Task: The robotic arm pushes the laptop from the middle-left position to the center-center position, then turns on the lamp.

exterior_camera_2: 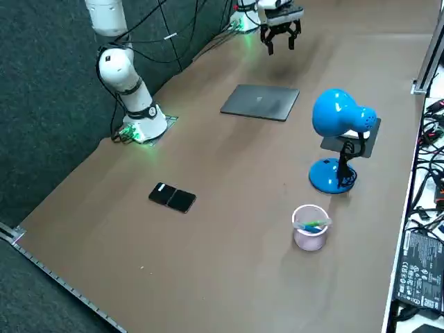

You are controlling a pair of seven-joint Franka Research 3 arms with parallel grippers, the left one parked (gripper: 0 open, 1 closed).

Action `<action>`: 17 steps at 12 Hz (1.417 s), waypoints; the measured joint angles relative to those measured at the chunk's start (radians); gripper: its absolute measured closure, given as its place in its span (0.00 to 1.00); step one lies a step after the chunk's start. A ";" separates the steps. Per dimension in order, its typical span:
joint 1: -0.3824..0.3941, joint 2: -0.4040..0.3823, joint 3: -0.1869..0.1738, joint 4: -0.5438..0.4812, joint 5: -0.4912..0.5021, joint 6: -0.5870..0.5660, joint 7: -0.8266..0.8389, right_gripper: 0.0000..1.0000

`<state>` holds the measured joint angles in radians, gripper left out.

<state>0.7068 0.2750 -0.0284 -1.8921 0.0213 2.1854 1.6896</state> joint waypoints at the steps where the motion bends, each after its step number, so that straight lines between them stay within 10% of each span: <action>1: 0.012 0.029 0.000 -0.003 0.001 0.042 0.083 0.00; 9: 0.076 0.209 0.000 -0.006 0.001 0.266 0.573 0.00; 17: 0.123 0.255 -0.001 -0.116 0.003 0.413 0.703 0.00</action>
<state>0.8294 0.5301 -0.0295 -2.0085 0.0241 2.5980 2.3923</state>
